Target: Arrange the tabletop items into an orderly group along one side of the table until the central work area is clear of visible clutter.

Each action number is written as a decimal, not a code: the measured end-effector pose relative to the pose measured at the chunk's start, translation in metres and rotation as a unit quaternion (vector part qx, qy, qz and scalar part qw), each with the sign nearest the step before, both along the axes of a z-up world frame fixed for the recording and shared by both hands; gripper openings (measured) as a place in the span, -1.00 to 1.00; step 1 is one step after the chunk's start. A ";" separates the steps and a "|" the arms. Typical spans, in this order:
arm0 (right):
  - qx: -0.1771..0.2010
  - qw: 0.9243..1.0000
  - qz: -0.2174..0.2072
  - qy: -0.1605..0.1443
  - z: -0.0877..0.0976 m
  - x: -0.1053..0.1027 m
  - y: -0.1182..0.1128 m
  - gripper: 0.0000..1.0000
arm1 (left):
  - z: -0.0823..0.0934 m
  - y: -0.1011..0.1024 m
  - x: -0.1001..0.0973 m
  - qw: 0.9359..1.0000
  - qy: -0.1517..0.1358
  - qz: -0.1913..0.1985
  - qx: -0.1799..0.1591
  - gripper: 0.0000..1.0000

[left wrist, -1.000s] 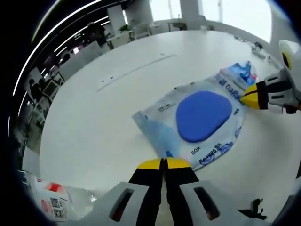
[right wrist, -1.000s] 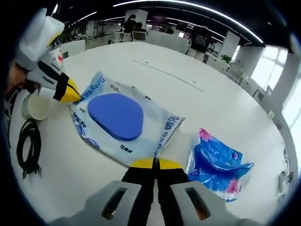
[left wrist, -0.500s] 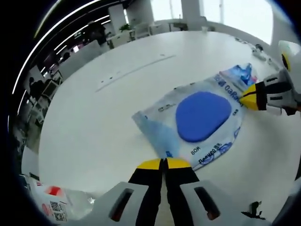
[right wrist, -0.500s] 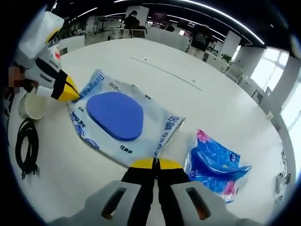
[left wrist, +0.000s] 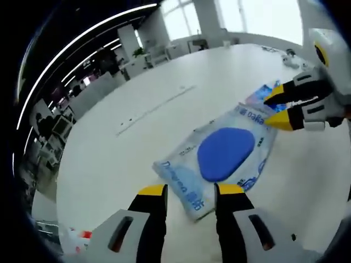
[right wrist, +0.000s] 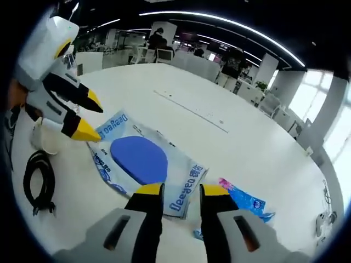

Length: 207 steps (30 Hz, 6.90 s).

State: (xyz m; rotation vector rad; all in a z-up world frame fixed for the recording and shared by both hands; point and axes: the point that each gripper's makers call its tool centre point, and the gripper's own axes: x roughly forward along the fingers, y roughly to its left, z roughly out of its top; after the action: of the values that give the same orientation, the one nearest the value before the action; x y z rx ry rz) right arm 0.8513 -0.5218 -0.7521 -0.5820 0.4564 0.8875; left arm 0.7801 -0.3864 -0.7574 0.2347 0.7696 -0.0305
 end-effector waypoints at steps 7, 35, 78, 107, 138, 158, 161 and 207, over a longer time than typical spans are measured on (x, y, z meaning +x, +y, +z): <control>0.036 0.999 0.011 -0.018 0.024 -0.007 0.004 -0.31 | 0.028 0.001 -0.004 0.999 -0.042 -0.003 -0.001 -0.12; 0.071 0.997 -0.028 0.033 0.036 -0.034 -0.012 0.21 | 0.086 0.018 -0.040 0.991 -0.129 0.017 -0.020 0.79; 0.062 0.995 0.004 0.080 0.020 -0.083 0.015 0.06 | 0.067 0.069 -0.131 0.992 -0.106 0.070 -0.003 0.67; 0.066 0.988 0.066 0.119 0.015 -0.123 0.055 0.00 | 0.061 0.091 -0.162 0.984 -0.128 0.119 -0.044 0.68; 0.134 0.954 0.130 0.236 0.015 -0.177 0.119 -0.05 | 0.039 0.093 -0.196 0.978 -0.125 0.137 -0.090 0.64; 0.144 0.923 0.165 0.316 0.006 -0.209 0.141 -0.12 | 0.033 0.092 -0.212 0.977 -0.119 0.150 -0.098 0.57; 0.147 0.918 0.168 0.328 0.005 -0.213 0.143 -0.12 | 0.030 0.089 -0.215 0.978 -0.110 0.147 -0.102 0.51; 0.170 0.911 0.189 0.324 0.038 -0.214 0.151 -1.00 | 0.012 0.061 -0.215 0.972 -0.101 0.143 -0.159 0.46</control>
State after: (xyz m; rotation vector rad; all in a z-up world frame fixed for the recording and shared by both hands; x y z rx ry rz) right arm 0.6369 -0.3706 -0.7142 -0.0304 0.7797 1.5070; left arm 0.5649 -0.3250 -0.7457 -0.1777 0.5799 0.1398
